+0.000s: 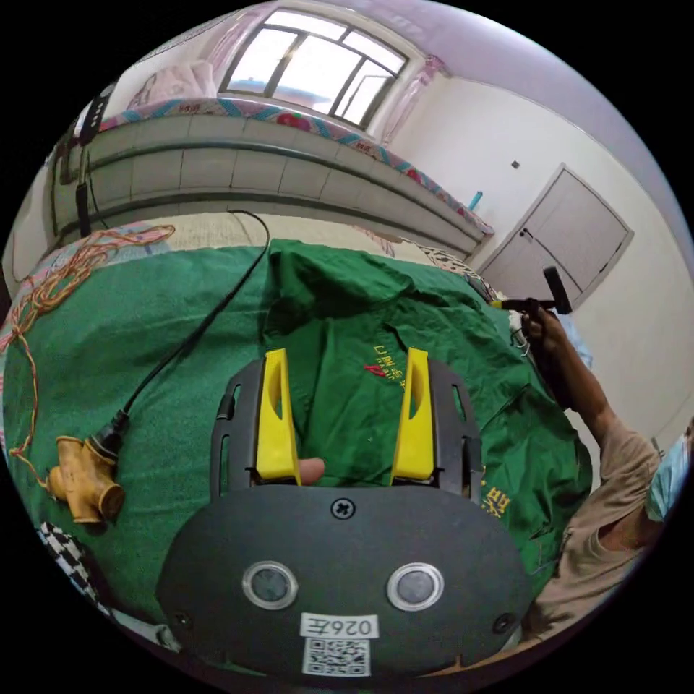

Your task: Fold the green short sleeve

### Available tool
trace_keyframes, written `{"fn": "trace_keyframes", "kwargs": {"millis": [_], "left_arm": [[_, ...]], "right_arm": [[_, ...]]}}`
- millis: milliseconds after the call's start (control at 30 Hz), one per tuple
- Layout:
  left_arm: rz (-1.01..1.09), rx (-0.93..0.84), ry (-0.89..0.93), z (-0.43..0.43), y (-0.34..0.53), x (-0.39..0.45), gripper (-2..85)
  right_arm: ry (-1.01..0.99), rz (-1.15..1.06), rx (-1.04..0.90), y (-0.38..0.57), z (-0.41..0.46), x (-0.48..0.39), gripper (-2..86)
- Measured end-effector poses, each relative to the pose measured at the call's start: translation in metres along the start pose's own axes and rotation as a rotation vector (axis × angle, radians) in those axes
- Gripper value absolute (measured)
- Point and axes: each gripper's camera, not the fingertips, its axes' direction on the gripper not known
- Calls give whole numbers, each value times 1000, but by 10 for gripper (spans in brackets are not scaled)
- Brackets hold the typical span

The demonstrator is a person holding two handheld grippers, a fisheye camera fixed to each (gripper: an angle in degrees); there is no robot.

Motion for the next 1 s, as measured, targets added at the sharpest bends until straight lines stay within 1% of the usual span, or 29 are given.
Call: {"fn": "trace_keyframes", "kwargs": {"millis": [67,100,167,200,233,267,300,333,367,433,467,500,533,600,667,700,767,833,900,967,1000], "left_arm": [[23,-42,1,6,-1,-1,219],[54,-59,-11,8,0,5,224],[110,-92,-91,12,2,18,232],[149,-148,-198,19,4,27,233],[198,-295,-320,37,7,33,213],[216,-317,-337,41,7,36,203],[227,-314,-287,34,4,36,76],[182,-321,-229,25,-4,28,13],[139,-312,-209,21,-7,20,15],[29,-231,-60,-1,-6,-7,27],[20,-209,-52,-7,-3,-11,37],[12,-164,-63,-22,6,-15,57],[25,-111,-49,-38,17,-16,106],[56,-28,26,-59,35,-11,147],[117,17,66,-75,51,4,163],[185,5,40,-80,61,22,174],[320,-73,-32,-77,72,55,204],[513,-198,-160,-65,86,98,241],[627,-276,-255,-51,93,120,251],[677,-359,-315,-32,93,131,252],[679,-429,-358,-17,88,130,249]], "right_arm": [[-13,110,-79,33,5,56,85],[-11,136,-82,40,5,67,90],[41,226,-30,60,2,98,103],[48,240,-12,63,2,103,103],[42,257,9,64,6,109,103],[71,235,-9,61,14,105,81],[133,207,-31,57,16,100,70],[167,77,-51,45,11,85,34],[305,41,-19,33,-1,76,15],[442,16,70,23,-29,70,17],[576,48,133,25,-47,67,26],[649,51,151,27,-54,66,32],[737,48,133,34,-63,64,46],[677,-12,88,55,-69,59,59],[484,-122,63,95,-69,43,72],[433,-158,67,106,-69,37,75],[280,-317,63,147,-65,9,84],[262,-416,49,172,-61,-8,100],[320,-506,36,194,-57,-22,111],[405,-592,14,211,-50,-33,123],[414,-605,6,213,-48,-34,125]]}}
